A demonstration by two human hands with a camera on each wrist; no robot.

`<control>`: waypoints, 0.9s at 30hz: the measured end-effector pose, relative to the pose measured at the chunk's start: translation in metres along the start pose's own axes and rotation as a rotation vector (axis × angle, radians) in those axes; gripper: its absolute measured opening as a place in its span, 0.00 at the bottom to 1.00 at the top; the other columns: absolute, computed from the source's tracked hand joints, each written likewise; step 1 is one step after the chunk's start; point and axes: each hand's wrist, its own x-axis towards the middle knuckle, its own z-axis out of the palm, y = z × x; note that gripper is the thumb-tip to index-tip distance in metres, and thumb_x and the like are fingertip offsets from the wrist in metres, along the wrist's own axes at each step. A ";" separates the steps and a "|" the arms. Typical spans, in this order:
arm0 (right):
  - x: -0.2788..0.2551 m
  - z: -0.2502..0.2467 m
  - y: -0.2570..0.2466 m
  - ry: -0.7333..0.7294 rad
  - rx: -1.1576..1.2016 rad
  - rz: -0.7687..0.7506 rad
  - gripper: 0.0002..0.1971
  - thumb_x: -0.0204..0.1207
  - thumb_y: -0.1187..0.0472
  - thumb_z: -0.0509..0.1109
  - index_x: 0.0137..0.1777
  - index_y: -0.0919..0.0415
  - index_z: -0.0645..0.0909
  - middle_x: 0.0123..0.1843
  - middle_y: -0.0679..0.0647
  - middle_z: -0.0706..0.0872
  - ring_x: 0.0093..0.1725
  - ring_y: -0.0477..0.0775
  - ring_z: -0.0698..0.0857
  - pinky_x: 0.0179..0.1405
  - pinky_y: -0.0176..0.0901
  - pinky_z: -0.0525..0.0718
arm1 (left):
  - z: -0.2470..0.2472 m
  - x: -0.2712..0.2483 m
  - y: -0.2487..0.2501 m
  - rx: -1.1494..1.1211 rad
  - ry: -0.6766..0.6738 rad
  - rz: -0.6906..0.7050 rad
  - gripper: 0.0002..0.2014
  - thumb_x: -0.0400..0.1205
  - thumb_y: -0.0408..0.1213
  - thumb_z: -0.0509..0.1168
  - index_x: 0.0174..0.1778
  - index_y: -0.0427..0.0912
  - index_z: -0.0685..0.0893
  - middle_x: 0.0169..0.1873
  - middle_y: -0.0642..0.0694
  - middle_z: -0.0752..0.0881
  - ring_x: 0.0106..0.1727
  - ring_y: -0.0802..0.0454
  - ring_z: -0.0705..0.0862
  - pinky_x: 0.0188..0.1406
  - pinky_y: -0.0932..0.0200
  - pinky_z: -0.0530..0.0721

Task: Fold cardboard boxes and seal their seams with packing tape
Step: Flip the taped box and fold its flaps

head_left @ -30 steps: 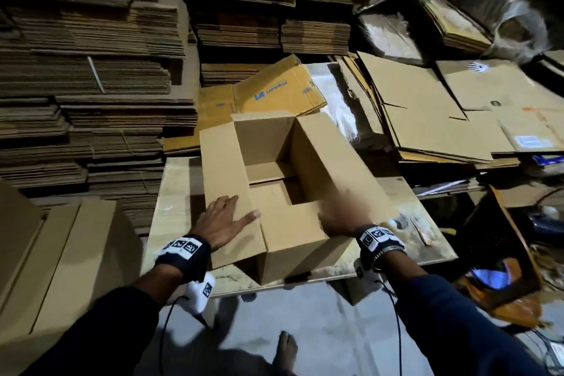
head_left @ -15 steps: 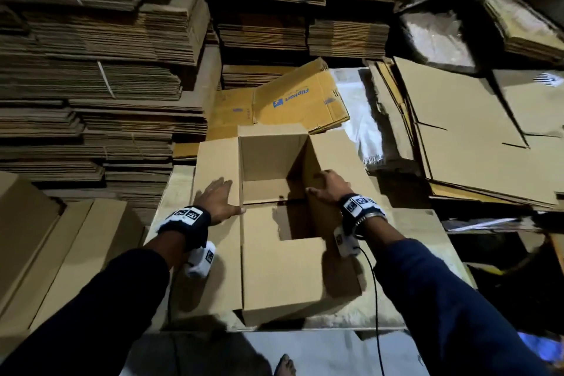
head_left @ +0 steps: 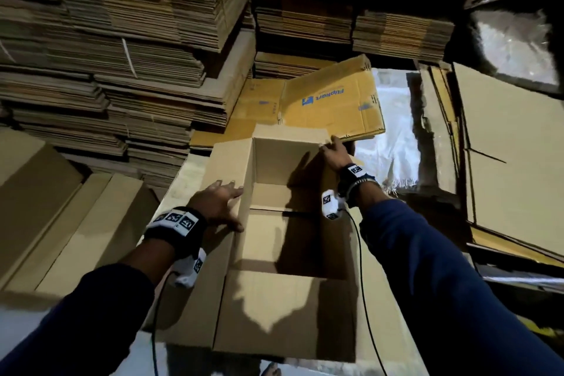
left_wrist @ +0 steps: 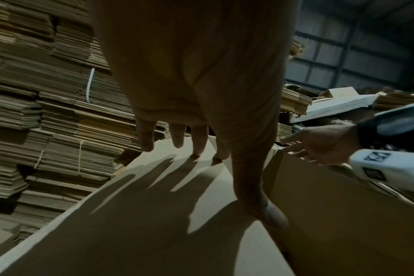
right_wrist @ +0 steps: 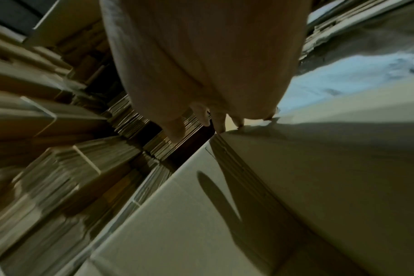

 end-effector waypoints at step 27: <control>-0.053 -0.004 0.051 -0.107 -0.608 -0.030 0.29 0.79 0.48 0.79 0.79 0.53 0.78 0.63 0.62 0.72 0.68 0.73 0.81 0.72 0.58 0.80 | -0.021 -0.031 -0.074 -0.420 0.090 -0.033 0.60 0.67 0.80 0.72 0.91 0.60 0.55 0.84 0.44 0.71 0.81 0.43 0.77 0.80 0.40 0.77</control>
